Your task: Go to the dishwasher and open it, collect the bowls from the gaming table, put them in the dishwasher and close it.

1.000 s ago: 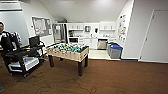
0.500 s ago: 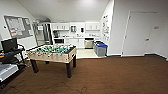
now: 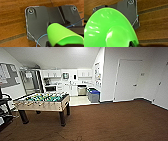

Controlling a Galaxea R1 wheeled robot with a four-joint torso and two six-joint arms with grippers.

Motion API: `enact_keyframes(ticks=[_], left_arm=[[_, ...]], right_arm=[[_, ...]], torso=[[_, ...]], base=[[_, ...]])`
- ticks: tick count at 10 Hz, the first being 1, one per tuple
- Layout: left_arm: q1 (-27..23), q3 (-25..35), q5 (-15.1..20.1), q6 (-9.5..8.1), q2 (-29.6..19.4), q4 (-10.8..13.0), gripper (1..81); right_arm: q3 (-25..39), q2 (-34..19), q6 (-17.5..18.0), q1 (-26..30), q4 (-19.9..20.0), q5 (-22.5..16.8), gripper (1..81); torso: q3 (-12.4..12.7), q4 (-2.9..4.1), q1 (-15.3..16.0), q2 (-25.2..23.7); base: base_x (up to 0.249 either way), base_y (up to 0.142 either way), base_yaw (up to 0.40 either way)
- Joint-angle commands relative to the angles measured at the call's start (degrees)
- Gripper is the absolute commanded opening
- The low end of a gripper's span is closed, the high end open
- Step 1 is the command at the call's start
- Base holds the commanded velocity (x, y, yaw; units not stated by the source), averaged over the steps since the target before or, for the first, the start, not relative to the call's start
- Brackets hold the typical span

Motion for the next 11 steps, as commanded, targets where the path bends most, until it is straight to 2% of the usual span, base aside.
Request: enact_keyframes(ticks=[1,2,11], left_arm=[[-2.44,-0.06,3.17,0.17,-0.50,-0.20,1.0],[-2.44,-0.06,3.17,0.17,-0.41,-0.20,1.0],[-2.44,-0.06,3.09,0.08,-0.06,-0.20,1.0]], right_arm=[[0.05,-1.62,0.21,1.96,-0.18,-2.54,1.0],[0.05,-1.62,0.21,1.96,-0.18,-2.54,1.0],[-1.26,-0.83,0.21,1.96,-0.27,-2.63,1.0]], torso=[[-0.02,0.00,0.05,0.00],[-0.02,0.00,0.05,0.00],[0.00,0.00,0.05,0.00]], base=[[0.000,-0.065,0.000],[0.000,-0.079,0.000],[0.000,0.000,0.000]])
